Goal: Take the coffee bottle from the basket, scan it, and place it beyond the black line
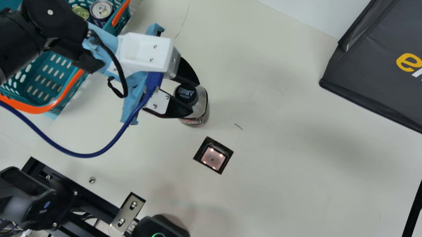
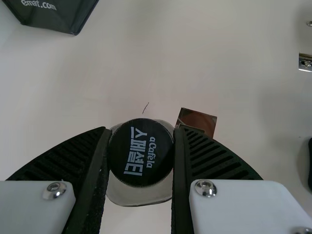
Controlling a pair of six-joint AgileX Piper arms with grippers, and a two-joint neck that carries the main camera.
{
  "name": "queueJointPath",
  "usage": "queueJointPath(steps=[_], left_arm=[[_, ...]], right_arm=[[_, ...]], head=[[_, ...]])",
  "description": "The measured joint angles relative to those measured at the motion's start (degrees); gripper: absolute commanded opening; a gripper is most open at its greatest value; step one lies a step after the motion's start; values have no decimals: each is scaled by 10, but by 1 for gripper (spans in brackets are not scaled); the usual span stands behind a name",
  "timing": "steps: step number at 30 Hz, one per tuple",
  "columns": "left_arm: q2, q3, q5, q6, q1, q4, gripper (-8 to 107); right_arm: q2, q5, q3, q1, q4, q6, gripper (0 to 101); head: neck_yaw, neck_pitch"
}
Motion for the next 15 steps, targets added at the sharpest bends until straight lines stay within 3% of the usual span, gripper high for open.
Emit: queueJointPath(steps=[15], left_arm=[[2, 3, -10, 2, -18, 9, 10]], right_arm=[[0, 0, 0, 0, 0, 0, 91]], head=[[0, 0]])
